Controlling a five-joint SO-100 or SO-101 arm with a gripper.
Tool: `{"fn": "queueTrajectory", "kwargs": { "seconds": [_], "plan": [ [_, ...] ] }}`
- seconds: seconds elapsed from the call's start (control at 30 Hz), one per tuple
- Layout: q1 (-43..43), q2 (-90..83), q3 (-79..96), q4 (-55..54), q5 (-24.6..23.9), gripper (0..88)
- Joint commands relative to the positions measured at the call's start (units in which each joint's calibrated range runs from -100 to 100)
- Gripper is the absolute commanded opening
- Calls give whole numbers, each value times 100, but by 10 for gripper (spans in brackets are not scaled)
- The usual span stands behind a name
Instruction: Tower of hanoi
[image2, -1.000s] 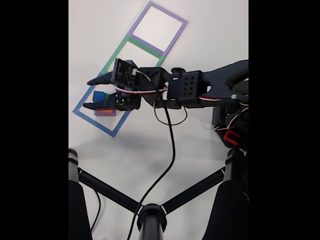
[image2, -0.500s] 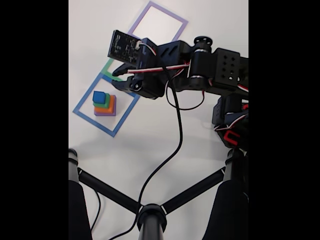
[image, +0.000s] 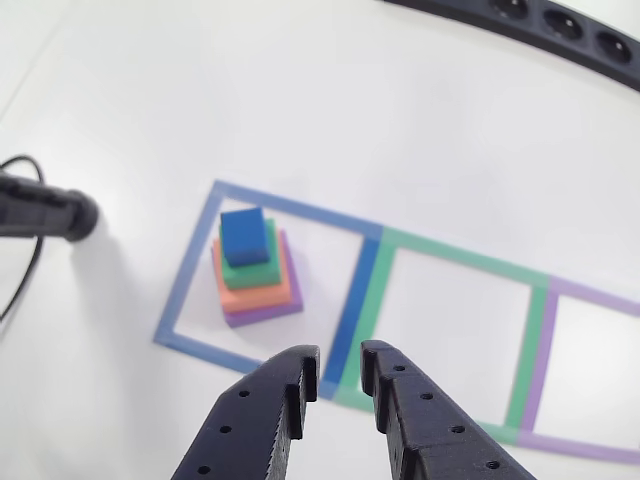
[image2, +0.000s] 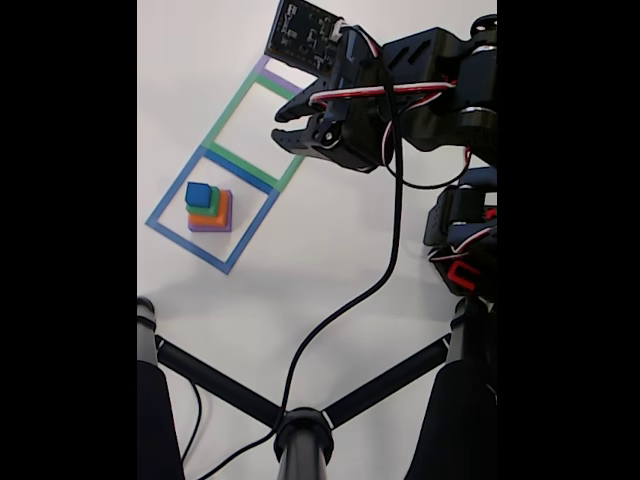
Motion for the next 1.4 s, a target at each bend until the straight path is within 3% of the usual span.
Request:
{"fn": "queueTrajectory", "kwargs": {
  "seconds": [0.0, 0.13, 0.23, 0.27, 0.33, 0.43, 0.5, 0.53, 0.67, 0.73, 0.77, 0.8, 0.83, 0.87, 1.03, 1.27, 1.37],
  "plan": [
    [-5, -450, 253, -254, 0, 0],
    [102, -835, 1016, -619, 0, 0],
    [224, -1236, 1762, -1104, -1085, 0],
    [262, -1436, 2116, -1371, -1654, 0],
    [407, -1749, 2743, -1752, -1875, 0],
    [605, -1893, 3261, -1922, -2592, 0],
    [681, -1949, 3588, -2124, -3934, 0],
    [735, -2005, 3752, -2197, -4154, 0],
    [780, -2454, 4397, -2521, -6581, 0],
    [758, -2718, 4742, -2537, -8290, 0],
    [780, -2854, 4942, -2561, -9632, 0],
    [826, -2975, 5115, -2569, -10294, 0],
    [880, -3127, 5360, -2569, -10643, 0],
    [933, -3279, 5596, -2577, -11415, 0],
    [1238, -4120, 6550, -2415, -13419, 0],
    [1528, -4753, 7341, -2456, -16691, 0],
    [1505, -4890, 7541, -2270, -17629, 0]
  ]
}}
